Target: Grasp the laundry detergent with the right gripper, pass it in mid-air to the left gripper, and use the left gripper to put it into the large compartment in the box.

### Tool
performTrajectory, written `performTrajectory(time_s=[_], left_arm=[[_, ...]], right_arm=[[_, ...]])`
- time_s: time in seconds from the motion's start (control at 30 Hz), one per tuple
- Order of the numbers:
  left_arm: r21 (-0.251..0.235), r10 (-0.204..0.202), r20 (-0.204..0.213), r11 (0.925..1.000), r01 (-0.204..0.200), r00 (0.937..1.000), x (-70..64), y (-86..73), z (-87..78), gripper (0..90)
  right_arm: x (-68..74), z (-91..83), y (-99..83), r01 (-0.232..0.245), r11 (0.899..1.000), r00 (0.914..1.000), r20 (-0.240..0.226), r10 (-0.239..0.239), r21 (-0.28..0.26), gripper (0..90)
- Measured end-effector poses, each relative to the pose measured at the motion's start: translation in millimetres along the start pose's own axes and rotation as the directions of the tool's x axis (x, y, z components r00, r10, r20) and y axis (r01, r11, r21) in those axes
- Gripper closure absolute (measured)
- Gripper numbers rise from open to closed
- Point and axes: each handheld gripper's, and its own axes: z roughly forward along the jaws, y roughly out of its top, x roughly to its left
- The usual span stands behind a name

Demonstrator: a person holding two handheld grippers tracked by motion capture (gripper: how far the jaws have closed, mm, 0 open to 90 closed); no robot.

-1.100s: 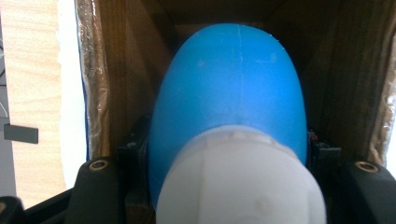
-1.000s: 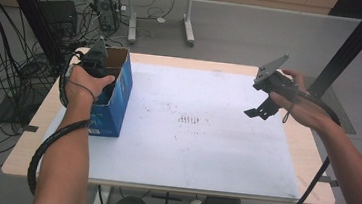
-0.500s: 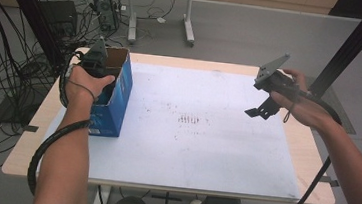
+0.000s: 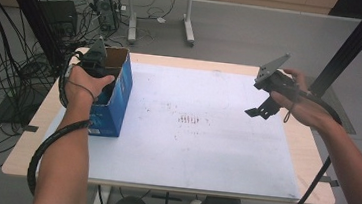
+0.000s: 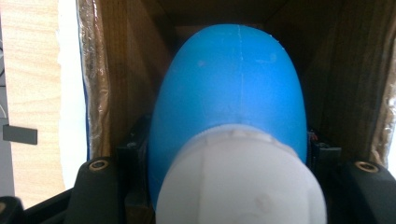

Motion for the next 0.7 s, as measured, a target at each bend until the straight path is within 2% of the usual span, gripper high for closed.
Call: performTrajectory(time_s=[0.7], left_arm=[[-0.003, -0.002, 0.004, 1.0, 0.002, 1.0, 1.1, 0.0, 0.3, 36.3]], right_arm=[[0.2, 0.8, 0.3, -0.001, 1.0, 1.0, 0.0, 0.001, -0.005, 0.2]])
